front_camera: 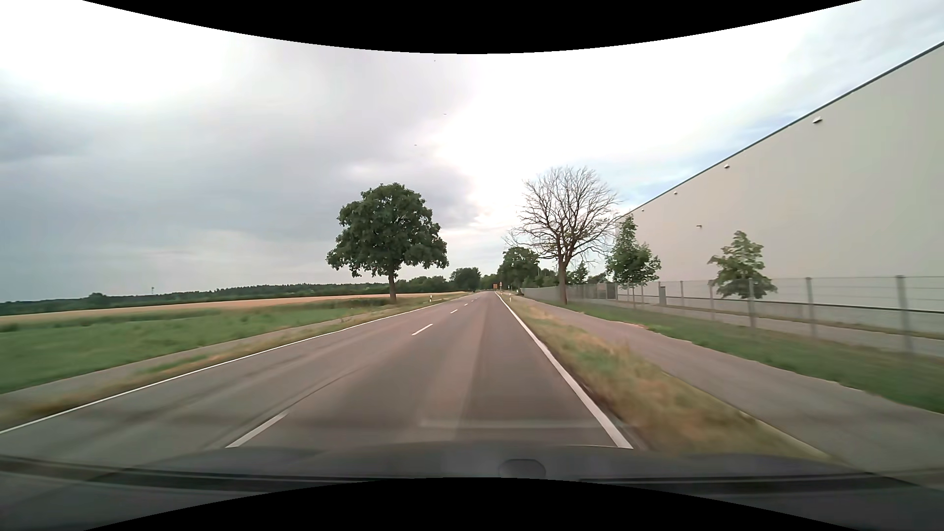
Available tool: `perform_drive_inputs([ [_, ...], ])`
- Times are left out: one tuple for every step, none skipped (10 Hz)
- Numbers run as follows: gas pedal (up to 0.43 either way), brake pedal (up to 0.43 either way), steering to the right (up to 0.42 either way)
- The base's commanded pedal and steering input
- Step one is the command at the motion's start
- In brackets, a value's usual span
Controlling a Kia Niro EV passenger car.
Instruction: Follow the waypoints while adhering to traffic rules and regulations
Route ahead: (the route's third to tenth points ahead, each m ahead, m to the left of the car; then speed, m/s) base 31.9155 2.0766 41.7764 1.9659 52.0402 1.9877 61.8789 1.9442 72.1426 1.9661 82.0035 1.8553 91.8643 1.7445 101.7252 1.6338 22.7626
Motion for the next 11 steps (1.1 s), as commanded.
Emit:
perform_drive_inputs([
  [0.0, 0.0, -0.004],
  [0.0, 0.0, -0.001],
  [0.0, 0.0, -0.001],
  [0.0, 0.0, -0.001],
  [0.0, 0.0, 0.0],
  [0.0, 0.0, 0.001],
  [0.0, 0.0, 0.0],
  [0.0, 0.0, 0.001],
  [0.0, 0.0, 0.0],
  [0.0, 0.0, 0.0],
  [0.0, 0.0, 0.0],
])
